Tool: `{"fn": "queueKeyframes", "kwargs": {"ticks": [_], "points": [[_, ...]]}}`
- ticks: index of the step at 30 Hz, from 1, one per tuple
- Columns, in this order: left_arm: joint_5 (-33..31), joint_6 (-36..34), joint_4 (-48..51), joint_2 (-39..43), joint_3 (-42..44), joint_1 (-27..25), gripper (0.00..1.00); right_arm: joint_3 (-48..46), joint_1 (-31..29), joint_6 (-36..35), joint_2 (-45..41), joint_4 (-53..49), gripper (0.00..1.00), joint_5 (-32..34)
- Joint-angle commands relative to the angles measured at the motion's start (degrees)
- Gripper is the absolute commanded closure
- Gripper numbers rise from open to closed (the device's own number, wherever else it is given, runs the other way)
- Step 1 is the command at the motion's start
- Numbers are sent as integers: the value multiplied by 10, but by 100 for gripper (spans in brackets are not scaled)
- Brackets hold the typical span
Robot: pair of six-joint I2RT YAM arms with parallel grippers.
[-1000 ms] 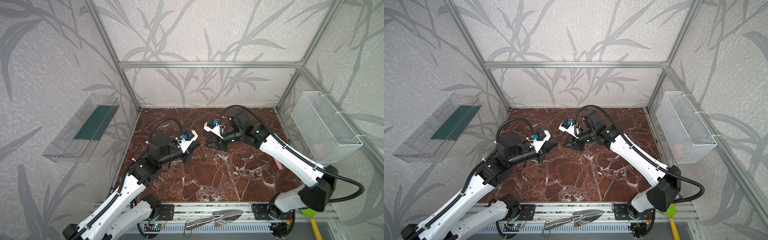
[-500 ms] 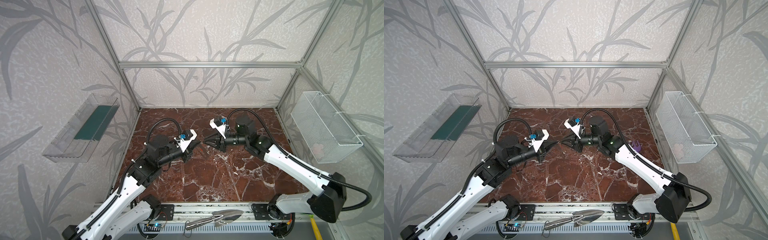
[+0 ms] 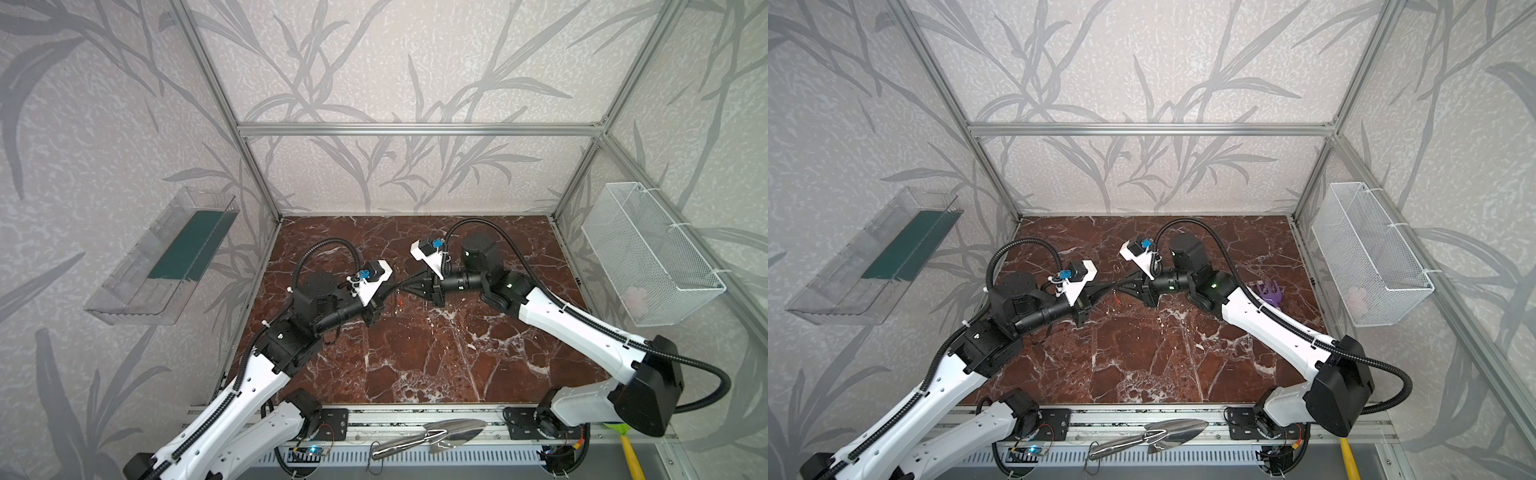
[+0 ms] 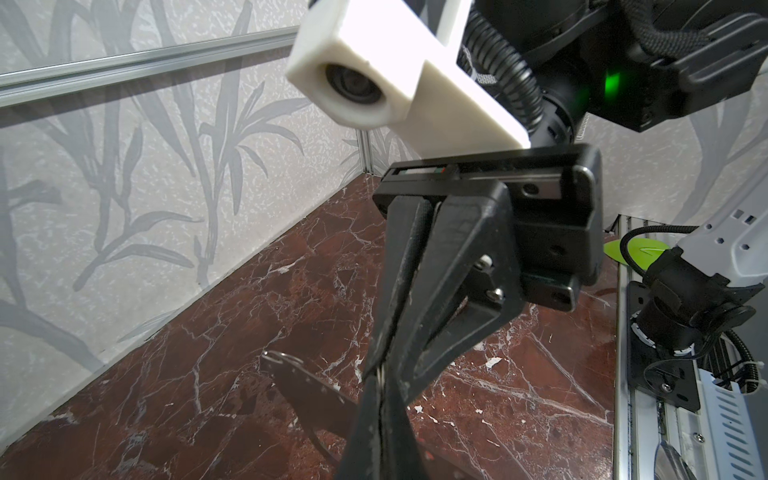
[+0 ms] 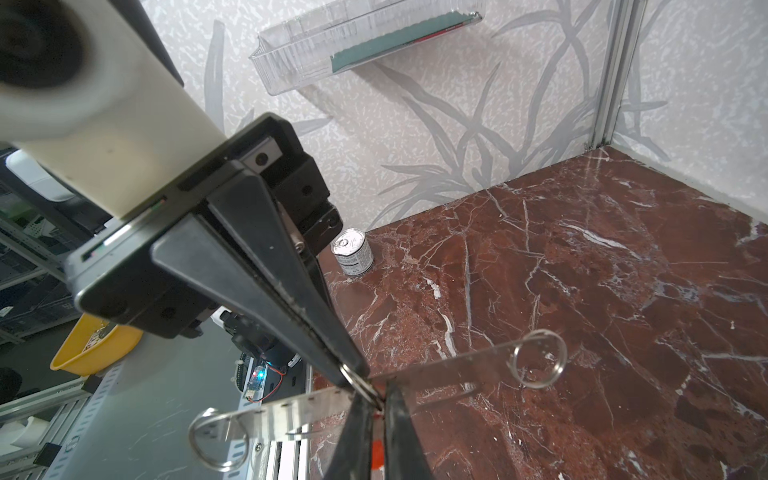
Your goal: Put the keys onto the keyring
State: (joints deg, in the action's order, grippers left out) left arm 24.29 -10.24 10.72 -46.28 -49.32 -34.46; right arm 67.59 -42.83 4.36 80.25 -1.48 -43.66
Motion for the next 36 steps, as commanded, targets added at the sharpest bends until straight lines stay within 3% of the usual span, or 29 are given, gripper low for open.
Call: {"fn": "queueKeyframes", "kwargs": {"ticks": [1,16,36], "points": [[3,7,-43,9,0,-1,100,18,-14,-7,10,7,89,-36],[7,8,-46,6,2,-2,100,18,-14,32,27,78,88,-71],[4,-4,-33,9,1,-1,100,-6,6,28,-8,91,85,-20]]}}
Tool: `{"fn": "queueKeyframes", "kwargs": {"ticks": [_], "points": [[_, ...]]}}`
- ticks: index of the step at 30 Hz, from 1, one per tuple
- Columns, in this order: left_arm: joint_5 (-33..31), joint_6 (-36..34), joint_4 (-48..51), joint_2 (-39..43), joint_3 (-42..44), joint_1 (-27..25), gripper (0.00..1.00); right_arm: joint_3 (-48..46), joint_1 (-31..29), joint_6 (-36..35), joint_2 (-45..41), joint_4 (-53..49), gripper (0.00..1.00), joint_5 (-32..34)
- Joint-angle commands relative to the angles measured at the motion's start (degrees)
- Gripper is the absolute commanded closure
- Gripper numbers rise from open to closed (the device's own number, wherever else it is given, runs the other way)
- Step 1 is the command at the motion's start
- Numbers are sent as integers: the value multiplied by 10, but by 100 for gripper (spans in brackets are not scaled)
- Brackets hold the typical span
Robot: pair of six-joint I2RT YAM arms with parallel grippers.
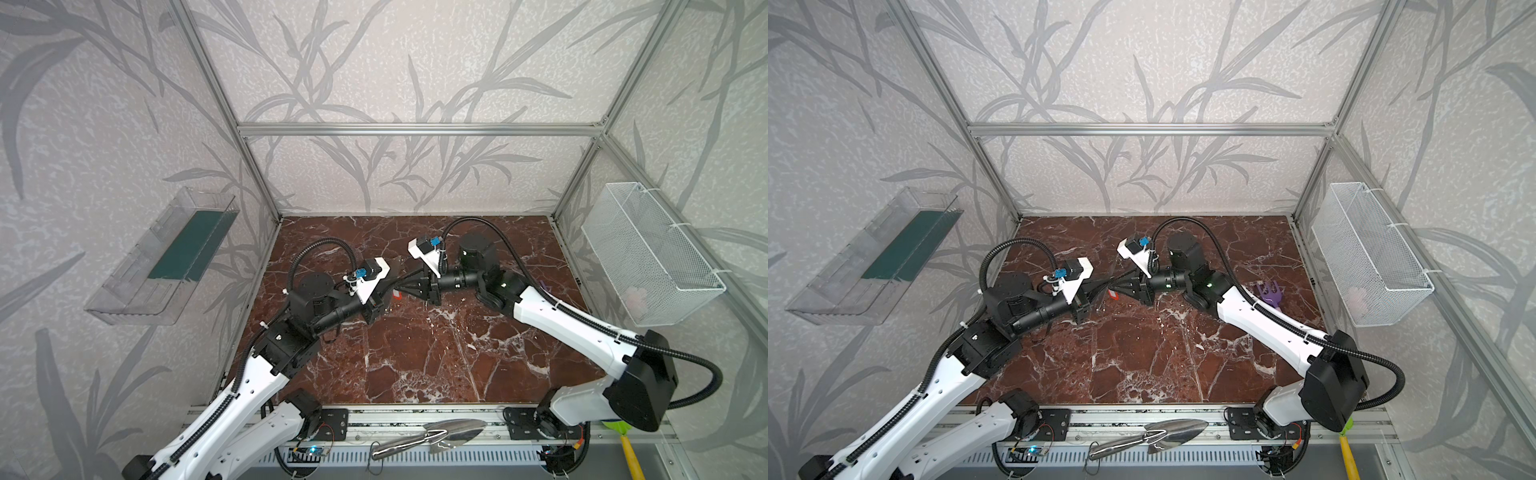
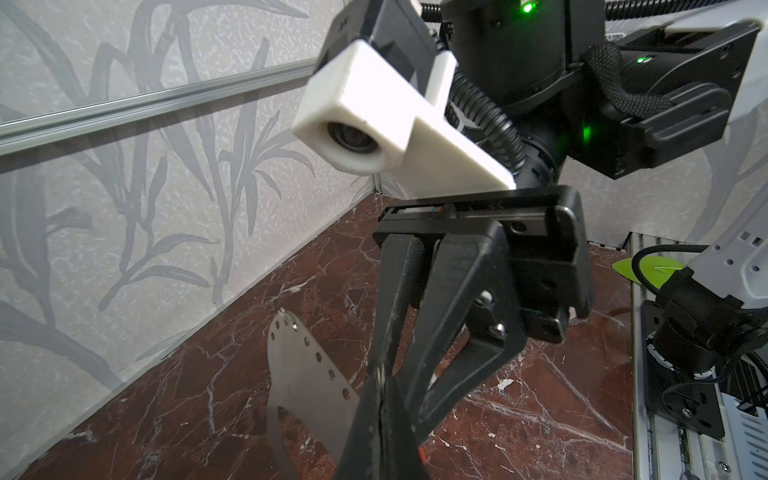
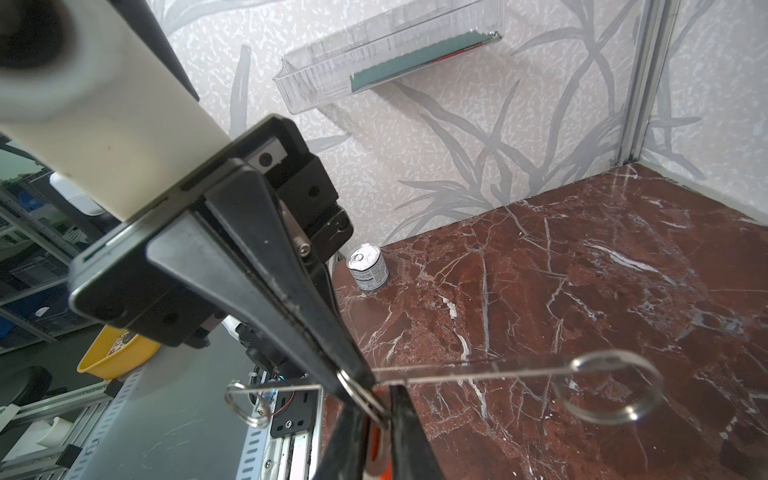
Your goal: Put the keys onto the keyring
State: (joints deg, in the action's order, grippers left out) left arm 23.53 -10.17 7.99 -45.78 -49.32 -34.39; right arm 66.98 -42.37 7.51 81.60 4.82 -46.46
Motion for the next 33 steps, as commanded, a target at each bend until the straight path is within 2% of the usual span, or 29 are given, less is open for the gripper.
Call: {"fn": "queueKeyframes", "kwargs": {"ticks": [1,6,13,33], "points": [[11,-5,-6,4,1,-2,100,1,2,-8,-20,21,84,5],[8,-5,-8,8,3,-2,100,1,2,-42,-19,-20,81,2],[7,-6,-8,10,3,-2,100,-1,4,-68,-24,-49,83,20],[16,-7,-5,11,2,-2,100,1,10,-66,-37,-39,87,2]]}}
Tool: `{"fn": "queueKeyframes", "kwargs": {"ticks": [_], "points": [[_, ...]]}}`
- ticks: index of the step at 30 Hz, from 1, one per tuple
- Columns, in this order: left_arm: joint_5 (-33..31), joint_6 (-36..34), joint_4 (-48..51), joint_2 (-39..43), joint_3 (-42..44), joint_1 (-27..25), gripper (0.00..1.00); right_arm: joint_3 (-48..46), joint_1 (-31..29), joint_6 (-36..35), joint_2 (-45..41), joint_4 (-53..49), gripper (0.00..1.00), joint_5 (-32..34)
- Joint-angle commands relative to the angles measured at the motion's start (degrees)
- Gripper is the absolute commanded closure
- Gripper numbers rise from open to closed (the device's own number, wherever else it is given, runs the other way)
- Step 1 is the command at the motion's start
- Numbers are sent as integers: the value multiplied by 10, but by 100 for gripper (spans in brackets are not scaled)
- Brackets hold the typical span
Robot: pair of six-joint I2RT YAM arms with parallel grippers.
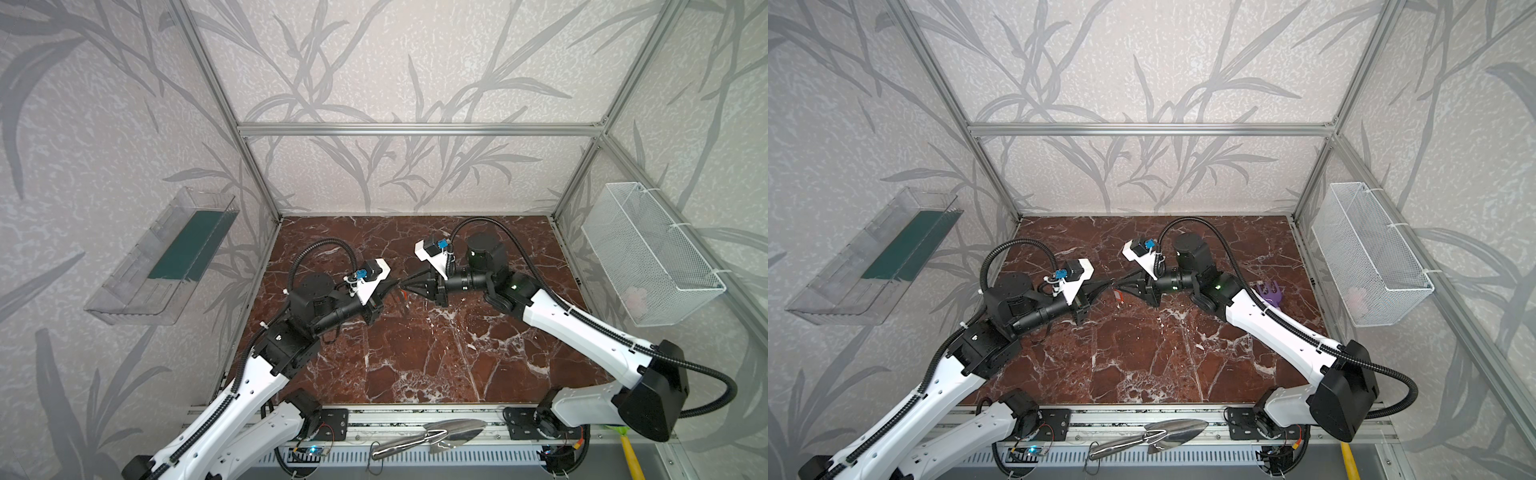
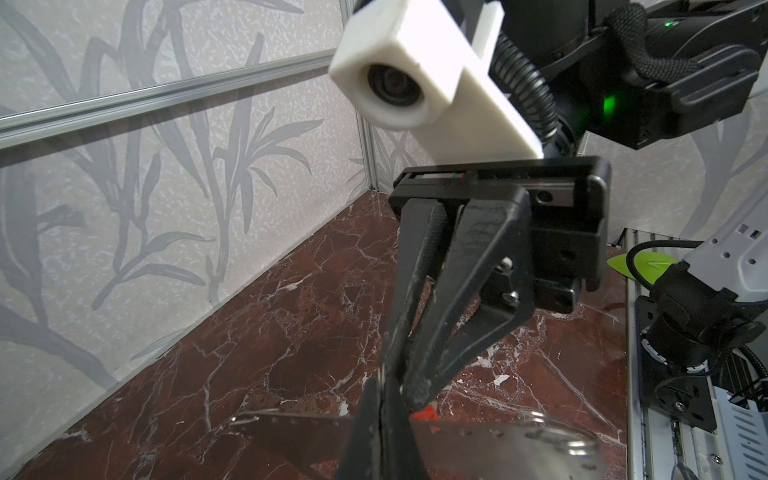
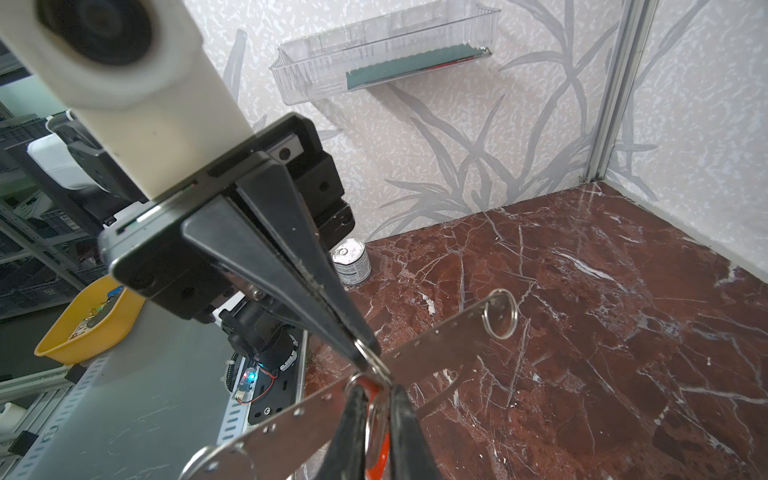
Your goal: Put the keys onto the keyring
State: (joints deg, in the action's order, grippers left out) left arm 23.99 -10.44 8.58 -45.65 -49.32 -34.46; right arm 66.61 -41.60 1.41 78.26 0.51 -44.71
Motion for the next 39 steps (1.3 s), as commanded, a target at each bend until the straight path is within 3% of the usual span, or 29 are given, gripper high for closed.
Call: {"fn": "queueKeyframes", "kwargs": {"ticks": [1,15,25,34,35,39], "points": [[12,-4,-11,9,3,-1,100,7,2,-4,-1,6,87,-16],[34,1,-8,2,-1,-1,100,14,2,11,17,30,89,-38],[32,0,-9,3,0,-2,100,13,1,19,22,45,100,-62],[13,-1,-5,1,-2,-1,100,14,1,4,13,27,100,-54],[3,1,-4,1,-4,-1,99,18,1,-4,12,14,100,-44],[-26,3,-3,8,-6,-1,81,36,1,-39,10,-51,100,-8]]}}
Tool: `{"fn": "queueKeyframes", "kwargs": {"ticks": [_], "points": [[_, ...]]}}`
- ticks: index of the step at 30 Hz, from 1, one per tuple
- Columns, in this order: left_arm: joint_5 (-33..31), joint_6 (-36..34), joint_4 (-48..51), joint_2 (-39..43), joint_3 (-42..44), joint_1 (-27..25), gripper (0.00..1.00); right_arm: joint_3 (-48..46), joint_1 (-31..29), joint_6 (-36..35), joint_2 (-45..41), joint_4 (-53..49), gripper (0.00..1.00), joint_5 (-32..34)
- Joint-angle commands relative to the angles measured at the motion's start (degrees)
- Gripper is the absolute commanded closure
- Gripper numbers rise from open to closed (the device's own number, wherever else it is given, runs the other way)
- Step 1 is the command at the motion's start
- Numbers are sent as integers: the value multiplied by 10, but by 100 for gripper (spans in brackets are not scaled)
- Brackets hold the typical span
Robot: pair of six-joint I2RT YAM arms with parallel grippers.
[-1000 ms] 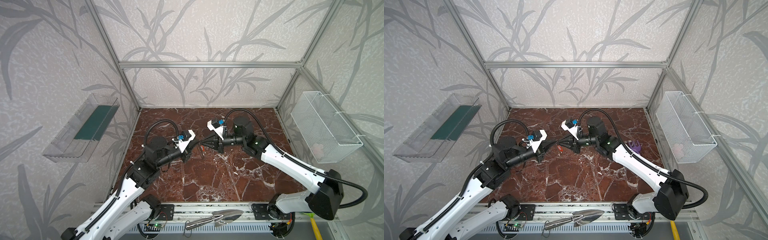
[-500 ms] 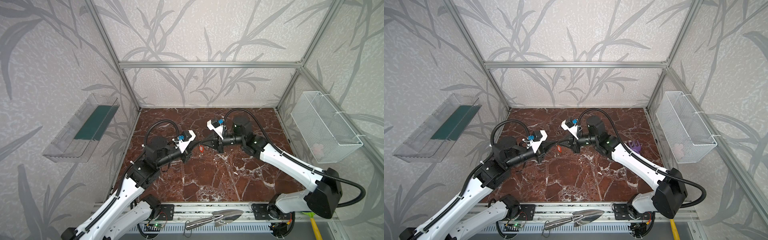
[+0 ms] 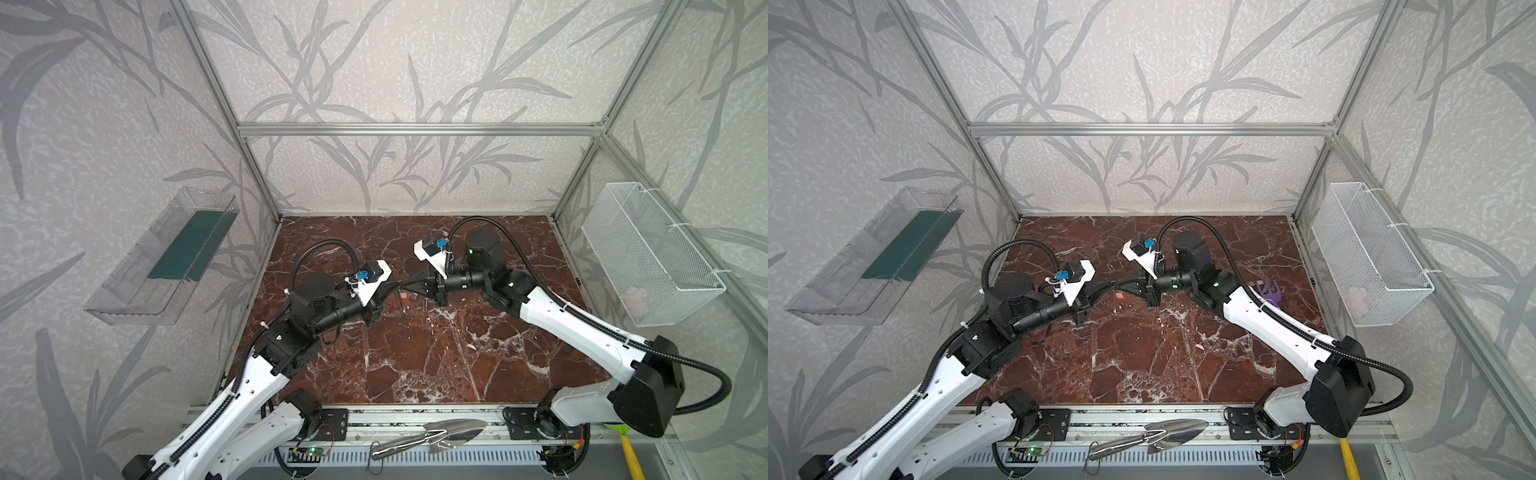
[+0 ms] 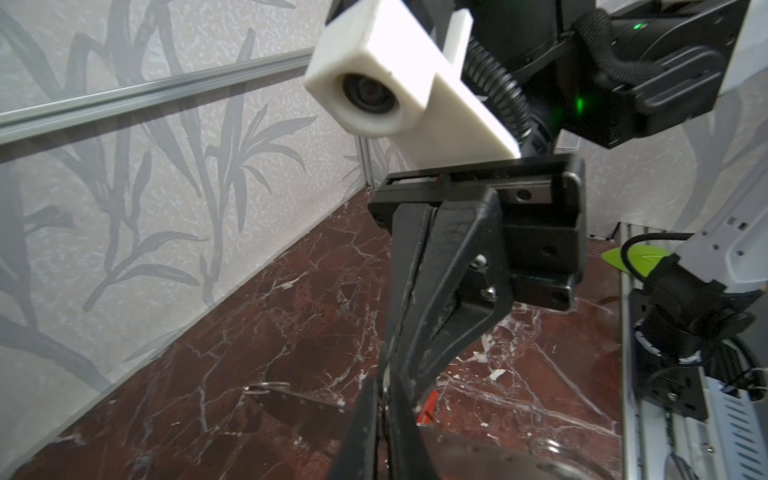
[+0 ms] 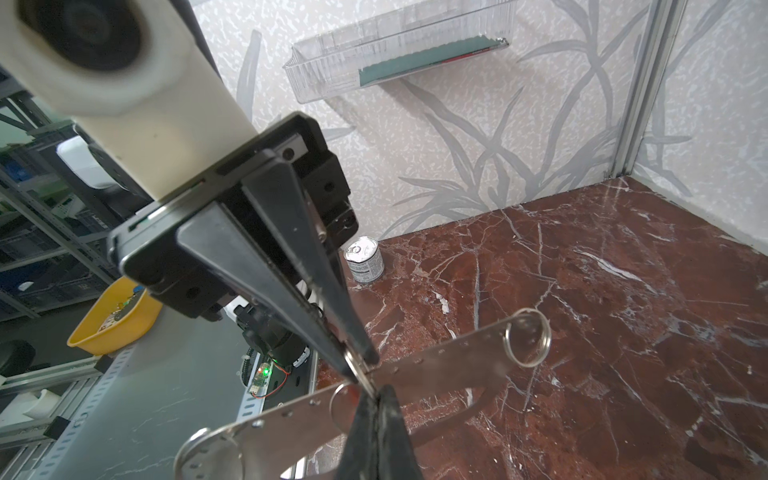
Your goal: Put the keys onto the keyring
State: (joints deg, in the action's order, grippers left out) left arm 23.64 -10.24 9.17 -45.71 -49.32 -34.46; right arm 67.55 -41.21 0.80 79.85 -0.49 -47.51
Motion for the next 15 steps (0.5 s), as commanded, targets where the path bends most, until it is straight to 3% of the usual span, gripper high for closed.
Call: {"fn": "queueKeyframes", "kwargs": {"ticks": [1,15], "points": [[-24,2,-10,10,-4,-1,77,31,-3,-43,-6,-57,100,29],[-15,2,22,0,-27,0,75,157,-5,-210,17,-303,100,125]]}}
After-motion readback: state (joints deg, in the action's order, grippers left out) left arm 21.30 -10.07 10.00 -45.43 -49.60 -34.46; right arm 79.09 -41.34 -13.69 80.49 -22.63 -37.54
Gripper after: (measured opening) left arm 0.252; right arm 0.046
